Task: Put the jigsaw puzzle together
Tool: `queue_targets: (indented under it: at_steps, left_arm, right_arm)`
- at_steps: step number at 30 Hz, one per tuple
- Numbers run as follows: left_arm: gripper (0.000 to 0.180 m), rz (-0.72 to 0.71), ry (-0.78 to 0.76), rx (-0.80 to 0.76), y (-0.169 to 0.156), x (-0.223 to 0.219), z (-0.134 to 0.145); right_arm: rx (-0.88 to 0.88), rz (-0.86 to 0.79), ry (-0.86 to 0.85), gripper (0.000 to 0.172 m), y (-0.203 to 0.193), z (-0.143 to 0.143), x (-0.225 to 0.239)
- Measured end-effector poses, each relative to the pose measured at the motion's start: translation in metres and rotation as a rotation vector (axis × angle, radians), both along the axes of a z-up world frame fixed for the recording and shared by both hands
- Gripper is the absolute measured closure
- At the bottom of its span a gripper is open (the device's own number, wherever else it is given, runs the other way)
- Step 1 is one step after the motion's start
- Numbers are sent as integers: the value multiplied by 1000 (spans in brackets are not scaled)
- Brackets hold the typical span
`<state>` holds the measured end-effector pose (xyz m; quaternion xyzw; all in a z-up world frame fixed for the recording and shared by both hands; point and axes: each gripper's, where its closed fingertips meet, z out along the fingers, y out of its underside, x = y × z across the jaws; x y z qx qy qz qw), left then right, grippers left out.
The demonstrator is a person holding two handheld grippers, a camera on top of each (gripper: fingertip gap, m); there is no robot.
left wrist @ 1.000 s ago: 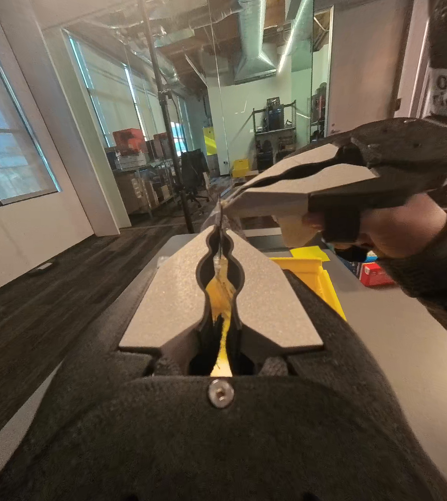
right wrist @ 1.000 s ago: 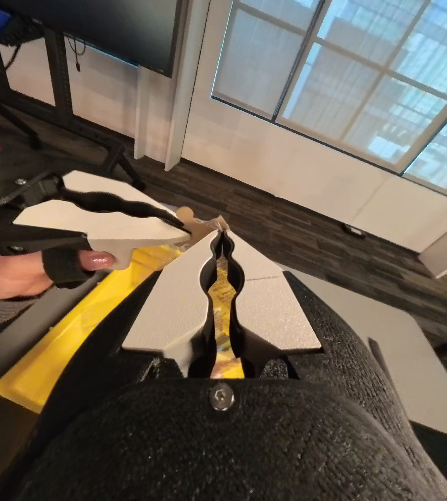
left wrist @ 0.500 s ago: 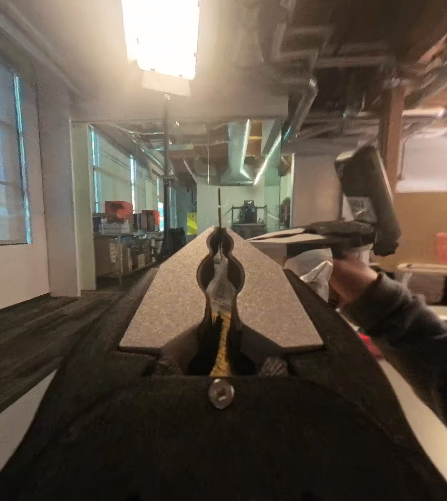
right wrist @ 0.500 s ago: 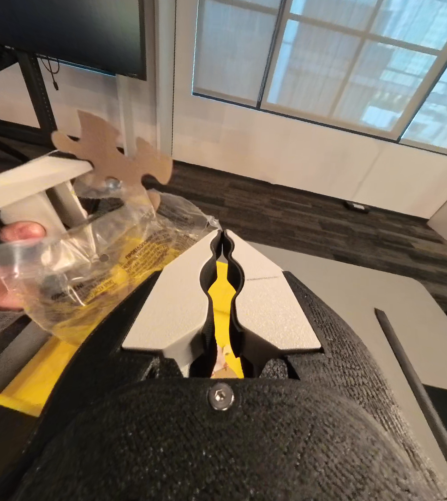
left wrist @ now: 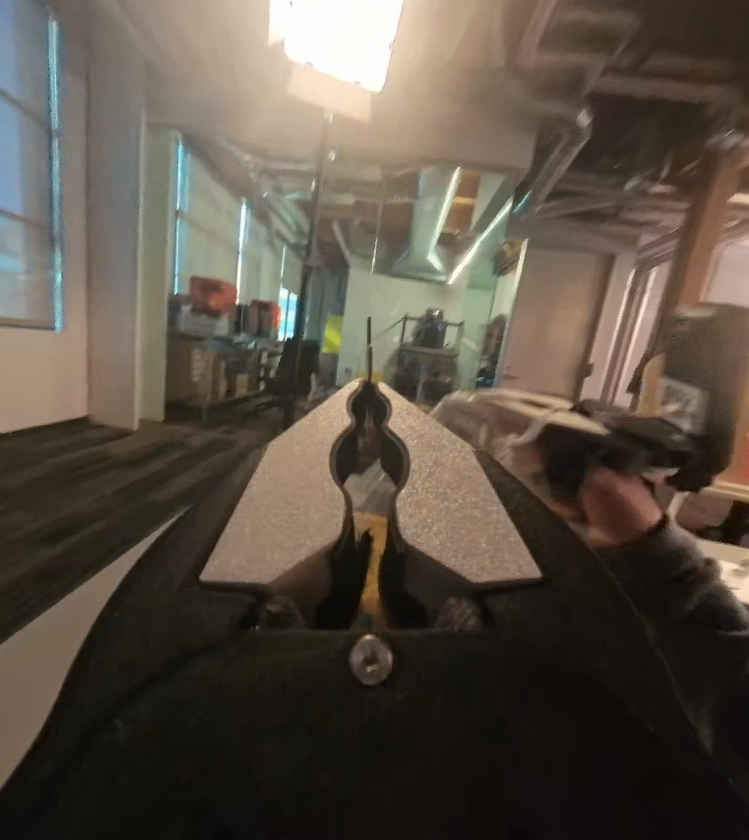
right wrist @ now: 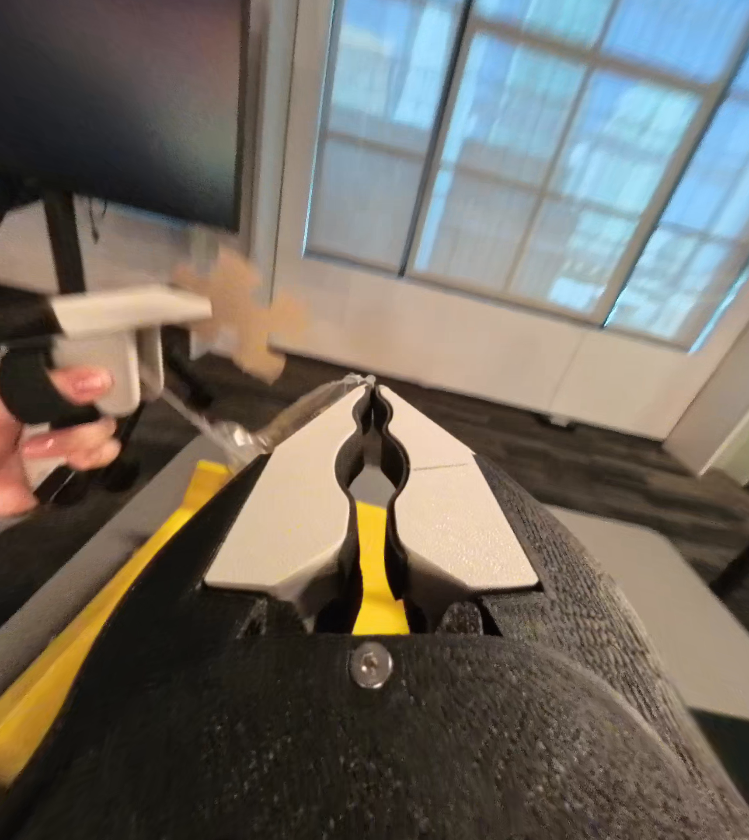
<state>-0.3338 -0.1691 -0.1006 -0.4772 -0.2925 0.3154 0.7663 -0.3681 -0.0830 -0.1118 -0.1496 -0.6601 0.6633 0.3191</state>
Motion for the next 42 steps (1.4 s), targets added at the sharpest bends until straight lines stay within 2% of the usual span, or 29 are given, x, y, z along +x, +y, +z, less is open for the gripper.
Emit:
queue_targets:
  at_steps: [3,6,7,9,11,12,14,16,19,20,21,23,26,27,29,30,33,34,36,37,40,42]
  left_arm:
    - [180,27,-141,-95,-5,-6,-23]
    - [180,0,-315,-226,4,-13,-59]
    - [174,-27,-368,-261,10,-14,-70]
    - [136,-113,-445,-302,28,-14,-89]
    - [73,-169,-464,-297,45,-14,-95]
    - [54,-180,-468,-318,52,-13,-98]
    - [32,-250,-417,-368,75,-3,-94]
    - [30,-294,-351,-447,101,10,-89]
    - [33,-173,-297,-707,121,8,-104]
    - [39,-129,-279,-748,126,5,-107]
    - [49,-110,-266,-751,132,4,-108]
    - [58,-156,-253,-692,149,8,-105]
    - [98,-123,-203,-538,148,2,-86]
    - [115,-78,-172,-509,141,-2,-78]
    - [167,2,-92,-487,126,-6,-63]
    - [177,25,-59,-466,119,-6,-55]
    - [180,-52,-28,-352,105,-3,-37]
    - [180,-87,-19,-288,99,-2,-28]
    - [180,-160,29,-134,83,1,-7]
    - [180,-187,54,-42,72,2,5]
    - [180,-276,141,258,38,7,36]
    - [180,-369,169,397,26,11,46]
  right_arm:
    - [-123,-4,113,172,17,29,14]
    - [-174,-14,138,172,27,38,17]
    - [-183,-35,140,172,32,39,15]
    - [-209,-102,146,172,44,40,8]
    - [-224,-130,127,172,51,39,3]
    - [-230,-133,113,172,53,39,2]
    - [-226,-133,88,172,52,36,0]
    - [-207,-122,54,172,47,33,-1]
    - [-207,-66,4,172,37,32,4]
    - [-213,-34,-4,172,33,34,8]
    - [-227,-4,-7,172,30,37,13]
    - [-258,66,-8,172,25,44,24]
    - [-271,155,-19,172,18,49,38]
    - [-265,172,-20,172,17,49,40]
    - [-277,202,-12,172,17,50,42]
    - [-293,235,-7,172,18,52,45]
    - [-411,343,-46,168,27,57,47]
    - [-466,347,-74,155,33,57,41]
    - [-550,313,-178,119,45,48,19]
    - [-577,308,-240,111,49,41,8]
    - [-576,375,-435,109,41,9,-12]
    - [-565,540,-600,109,24,-9,-6]
